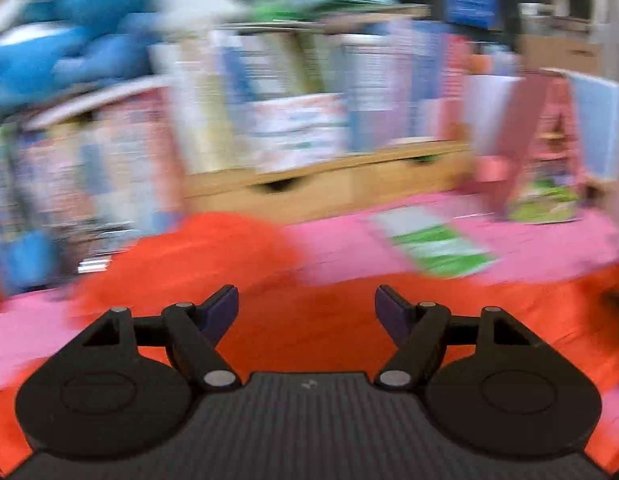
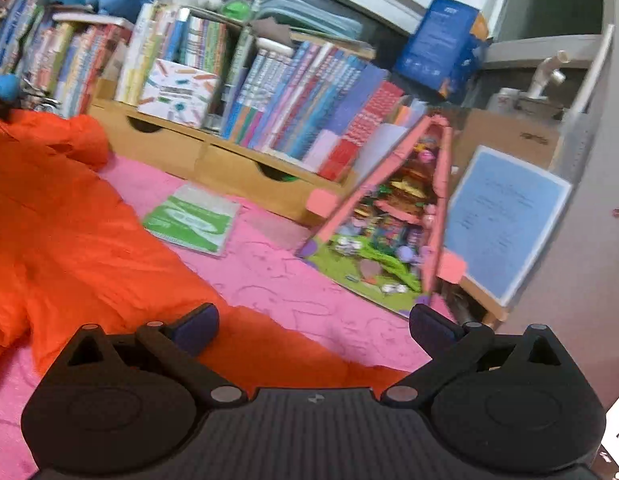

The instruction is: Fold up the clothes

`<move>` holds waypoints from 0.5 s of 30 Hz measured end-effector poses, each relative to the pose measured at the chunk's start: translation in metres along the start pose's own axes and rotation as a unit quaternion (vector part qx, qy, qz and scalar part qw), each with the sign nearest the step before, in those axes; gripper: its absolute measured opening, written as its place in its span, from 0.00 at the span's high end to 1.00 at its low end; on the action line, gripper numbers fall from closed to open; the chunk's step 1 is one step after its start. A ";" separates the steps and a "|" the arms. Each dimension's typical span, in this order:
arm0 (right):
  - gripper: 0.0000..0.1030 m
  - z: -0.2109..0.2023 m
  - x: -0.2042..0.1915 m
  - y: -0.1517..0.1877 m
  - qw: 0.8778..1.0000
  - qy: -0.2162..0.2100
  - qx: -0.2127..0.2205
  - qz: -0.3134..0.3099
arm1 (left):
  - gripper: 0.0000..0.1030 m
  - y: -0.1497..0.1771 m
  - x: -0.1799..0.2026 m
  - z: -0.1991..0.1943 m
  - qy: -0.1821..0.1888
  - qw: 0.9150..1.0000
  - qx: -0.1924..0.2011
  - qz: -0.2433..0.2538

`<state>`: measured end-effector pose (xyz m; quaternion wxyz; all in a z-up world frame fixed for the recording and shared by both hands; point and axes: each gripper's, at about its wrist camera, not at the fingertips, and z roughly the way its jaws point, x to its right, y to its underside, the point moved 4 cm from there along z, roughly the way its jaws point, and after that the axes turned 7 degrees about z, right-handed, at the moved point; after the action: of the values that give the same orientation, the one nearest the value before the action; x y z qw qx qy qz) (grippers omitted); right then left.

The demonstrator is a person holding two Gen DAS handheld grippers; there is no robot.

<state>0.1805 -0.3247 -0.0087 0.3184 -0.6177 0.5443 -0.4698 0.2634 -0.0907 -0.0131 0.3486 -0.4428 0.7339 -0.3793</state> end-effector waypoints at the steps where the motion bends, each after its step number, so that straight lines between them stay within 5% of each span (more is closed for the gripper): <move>1: 0.04 0.001 -0.001 -0.002 1.000 -0.022 -0.006 0.014 | 0.26 -0.004 0.018 0.010 0.010 1.000 0.002 0.016; 6: 0.18 0.011 0.008 -0.010 0.978 -0.136 -0.049 0.149 | 0.26 0.004 0.070 0.070 0.014 0.997 -0.062 0.043; 8: 0.42 0.018 0.010 -0.008 0.972 -0.151 -0.066 0.168 | 0.23 0.011 0.070 0.082 0.001 0.996 -0.076 0.042; 10: 0.62 0.032 0.014 0.001 0.973 -0.127 -0.099 0.166 | 0.17 0.014 0.064 0.087 -0.005 0.996 -0.080 0.034; 12: 0.71 0.043 0.030 0.009 0.969 -0.093 -0.126 0.190 | 0.14 0.014 0.062 0.089 -0.007 0.996 -0.083 0.027; 14: 0.93 0.048 0.046 0.015 0.971 -0.040 -0.140 0.187 | 0.13 0.014 0.061 0.090 -0.008 0.996 -0.085 0.022; 15: 0.93 0.048 0.055 0.018 0.973 -0.008 -0.144 0.178 | 0.13 0.014 0.060 0.091 -0.009 0.996 -0.086 0.020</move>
<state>0.2166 -0.3879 -0.0289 0.3094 -0.5539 0.7047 -0.3174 0.3126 -0.1637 -0.0785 0.3230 -0.4600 0.7692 -0.3039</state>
